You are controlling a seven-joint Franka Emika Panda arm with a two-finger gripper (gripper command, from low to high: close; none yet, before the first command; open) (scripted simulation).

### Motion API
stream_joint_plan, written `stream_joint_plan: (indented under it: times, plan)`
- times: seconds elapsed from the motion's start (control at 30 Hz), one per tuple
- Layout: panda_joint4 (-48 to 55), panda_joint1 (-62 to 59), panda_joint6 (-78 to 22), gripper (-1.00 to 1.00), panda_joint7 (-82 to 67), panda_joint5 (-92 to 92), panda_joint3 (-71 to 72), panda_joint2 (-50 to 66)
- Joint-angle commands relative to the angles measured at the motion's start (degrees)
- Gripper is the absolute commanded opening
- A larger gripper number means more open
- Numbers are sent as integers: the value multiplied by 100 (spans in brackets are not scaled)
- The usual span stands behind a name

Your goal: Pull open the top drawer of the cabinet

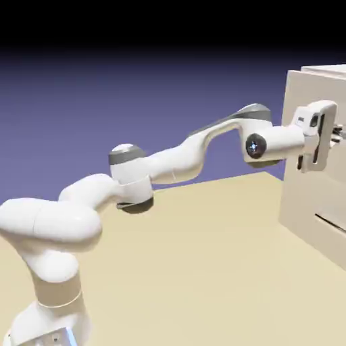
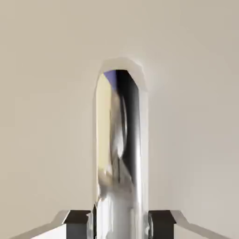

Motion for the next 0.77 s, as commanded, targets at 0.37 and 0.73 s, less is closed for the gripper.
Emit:
stream_joint_plan:
  times: [0.37, 0.73]
  plan:
    - [-2491, 1496, -992, -100, -224, -95, 17, -251]
    - [-4251, 2673, -1593, 100, -359, -360, -62, -403]
